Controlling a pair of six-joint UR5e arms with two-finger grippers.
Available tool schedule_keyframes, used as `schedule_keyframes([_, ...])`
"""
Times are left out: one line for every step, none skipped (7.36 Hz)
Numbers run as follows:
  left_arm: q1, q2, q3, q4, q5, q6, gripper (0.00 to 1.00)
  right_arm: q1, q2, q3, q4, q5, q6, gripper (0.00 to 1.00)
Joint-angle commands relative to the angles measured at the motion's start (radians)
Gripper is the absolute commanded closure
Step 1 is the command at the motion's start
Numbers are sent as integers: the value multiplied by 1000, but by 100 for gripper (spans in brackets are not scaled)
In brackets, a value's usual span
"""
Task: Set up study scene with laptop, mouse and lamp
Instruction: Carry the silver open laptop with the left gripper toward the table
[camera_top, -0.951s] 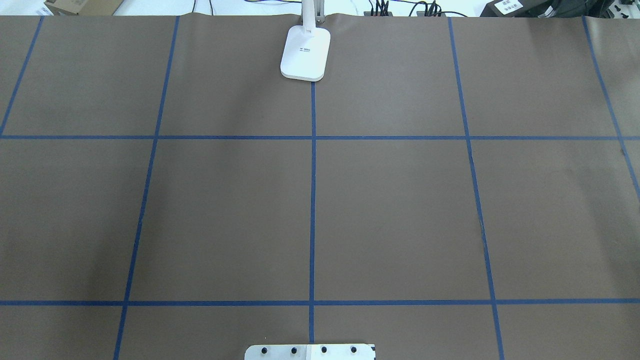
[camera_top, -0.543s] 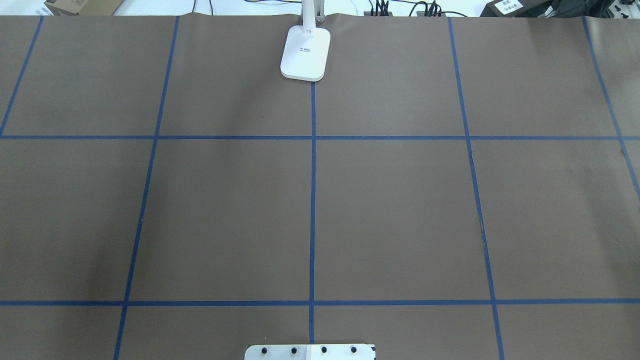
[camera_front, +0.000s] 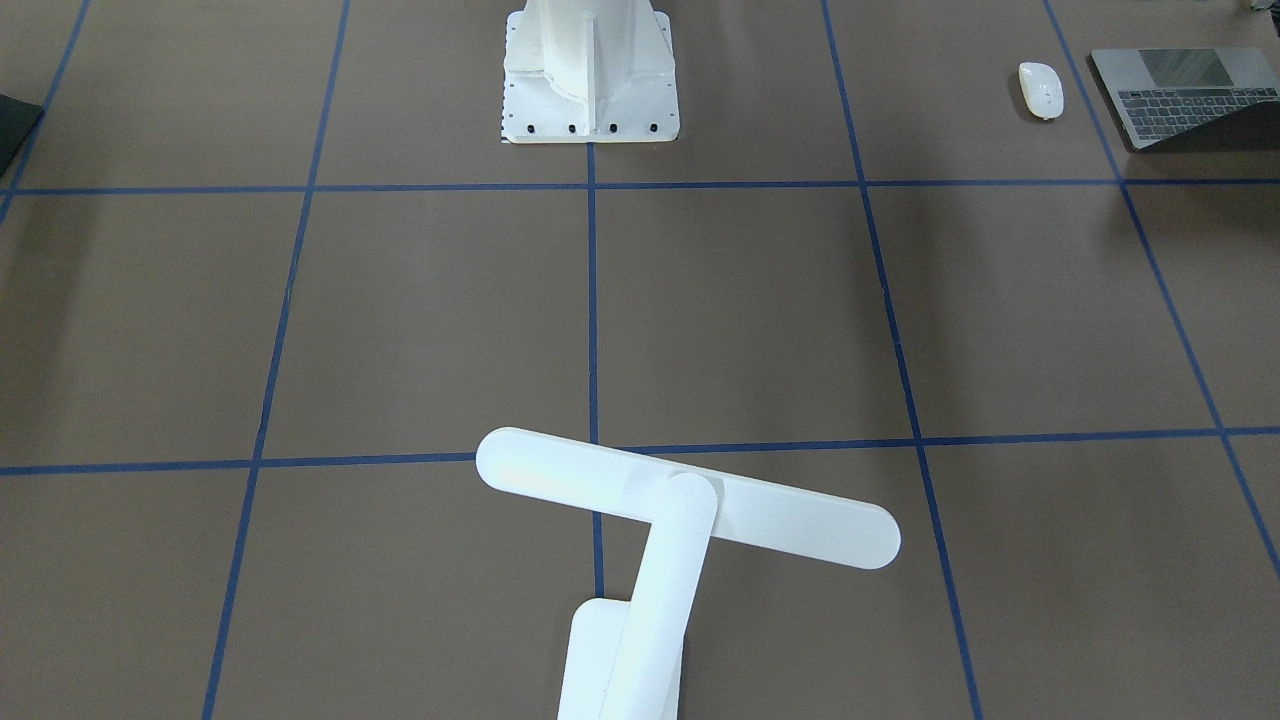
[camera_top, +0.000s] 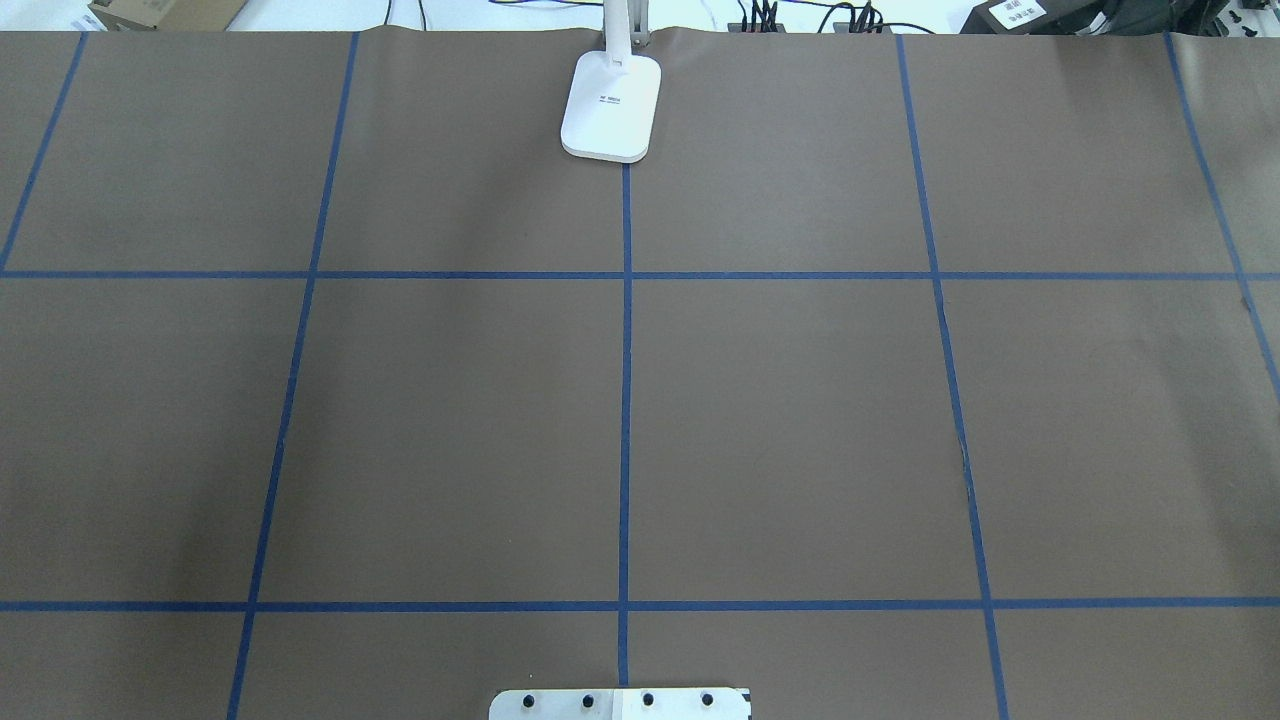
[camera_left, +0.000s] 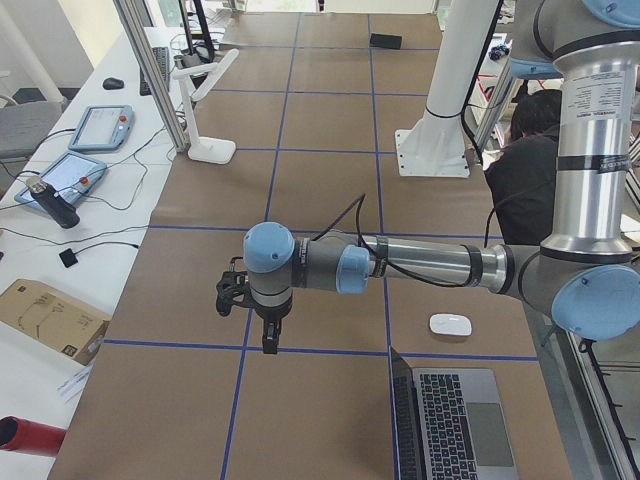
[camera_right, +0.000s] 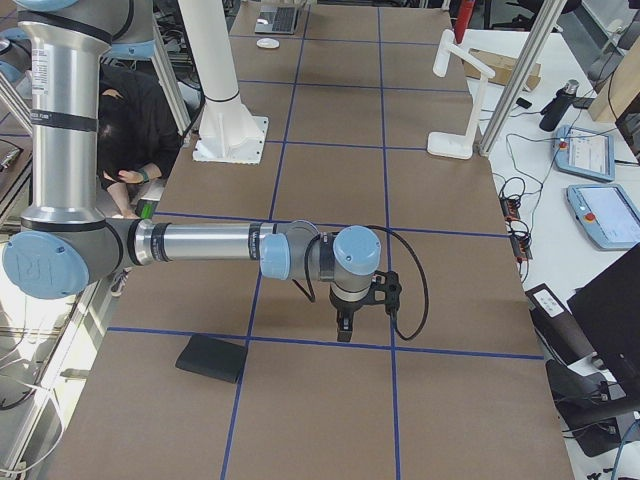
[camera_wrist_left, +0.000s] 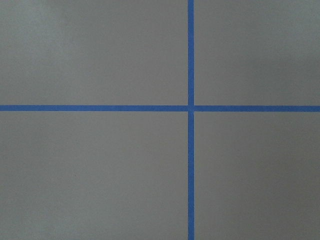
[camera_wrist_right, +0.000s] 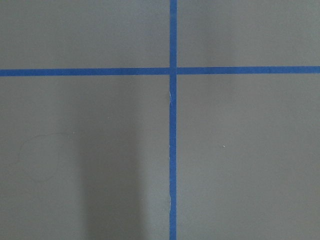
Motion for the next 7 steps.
schedule_keyframes([0, -9, -10, 0, 2, 2, 1, 2, -8, 4, 5, 11, -4, 0])
schedule_keyframes([0, -9, -25, -44, 0, 0, 1, 2, -10, 4, 7, 11, -7, 0])
schedule_keyframes([0, 3, -8, -113, 2, -1, 1, 3, -11, 7, 5, 11, -8, 0])
schedule_keyframes([2, 8, 8, -133, 0, -3, 1, 9, -18, 16, 2, 11, -8, 0])
schedule_keyframes([2, 8, 12, -130, 0, -3, 1, 9, -19, 23, 2, 11, -6, 0])
schedule_keyframes([0, 18, 15, -133, 5, 0, 1, 9, -21, 27, 1, 10, 0, 0])
schedule_keyframes([2, 20, 18, -130, 0, -6, 1, 12, -22, 44, -1, 10, 0, 0])
